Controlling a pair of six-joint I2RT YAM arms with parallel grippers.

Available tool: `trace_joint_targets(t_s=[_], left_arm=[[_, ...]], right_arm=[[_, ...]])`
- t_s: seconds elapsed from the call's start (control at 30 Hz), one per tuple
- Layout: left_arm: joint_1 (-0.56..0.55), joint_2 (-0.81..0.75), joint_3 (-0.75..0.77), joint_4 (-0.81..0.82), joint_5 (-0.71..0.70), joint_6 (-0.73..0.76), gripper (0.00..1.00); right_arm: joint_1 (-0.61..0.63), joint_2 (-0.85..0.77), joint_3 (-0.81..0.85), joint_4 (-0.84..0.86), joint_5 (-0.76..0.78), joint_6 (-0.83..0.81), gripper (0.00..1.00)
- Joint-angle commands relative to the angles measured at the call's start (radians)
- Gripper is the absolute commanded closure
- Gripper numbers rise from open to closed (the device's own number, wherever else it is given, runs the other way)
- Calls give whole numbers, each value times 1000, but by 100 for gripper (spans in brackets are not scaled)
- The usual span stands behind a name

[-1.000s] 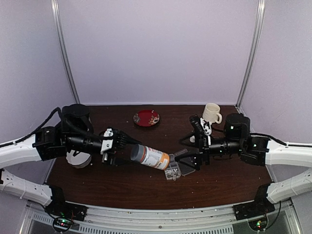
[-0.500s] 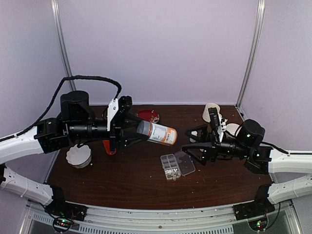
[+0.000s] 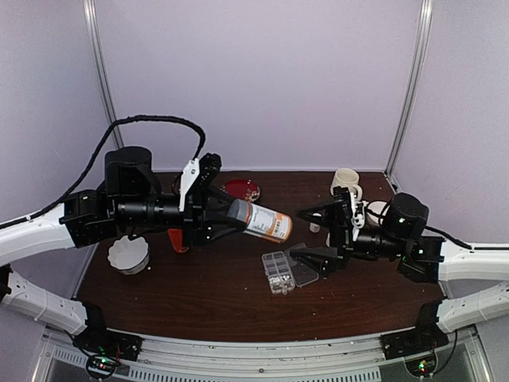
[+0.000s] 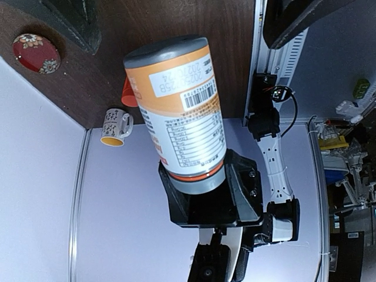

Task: Sort the pills into containers
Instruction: Hold the pill bottle, then unscrew the lid of the pill bottle from the pill bottle.

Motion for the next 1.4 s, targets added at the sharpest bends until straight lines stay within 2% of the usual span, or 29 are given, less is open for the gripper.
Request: trace_joint_targets(t_s=[0.0, 0.23, 0.53, 0.73, 0.83, 0.93, 1.0, 1.07, 1.13, 1.23, 1.37], left_arm=[[7, 2, 45, 53, 61, -26, 100], [7, 26, 72, 56, 123, -33, 100], [6, 30, 74, 67, 139, -31, 100], [8, 32, 73, 72, 139, -33, 100], [7, 35, 74, 72, 139, -33, 100], [6, 36, 76, 72, 137, -39, 100], [7, 38, 78, 74, 129, -49, 100], [7, 44, 86, 69, 103, -78, 100], [7, 54, 107, 50, 71, -126, 100], [7, 79, 143, 7, 12, -235, 100], [6, 110, 165, -21, 8, -397, 100]], right_arm=[[8, -31, 5, 2, 43, -183, 1], [30, 12, 67, -56, 6, -273, 7], [52, 57, 108, -79, 6, -297, 27], [66, 75, 125, -88, 31, -318, 35], [70, 87, 136, -94, 36, -322, 45], [75, 95, 144, -101, 46, -333, 52], [82, 98, 150, -112, 59, -346, 65], [89, 99, 152, -125, 79, -369, 71], [100, 100, 152, -137, 118, -411, 79], [121, 99, 145, -141, 197, -496, 85], [135, 100, 102, -45, 240, -587, 98]])
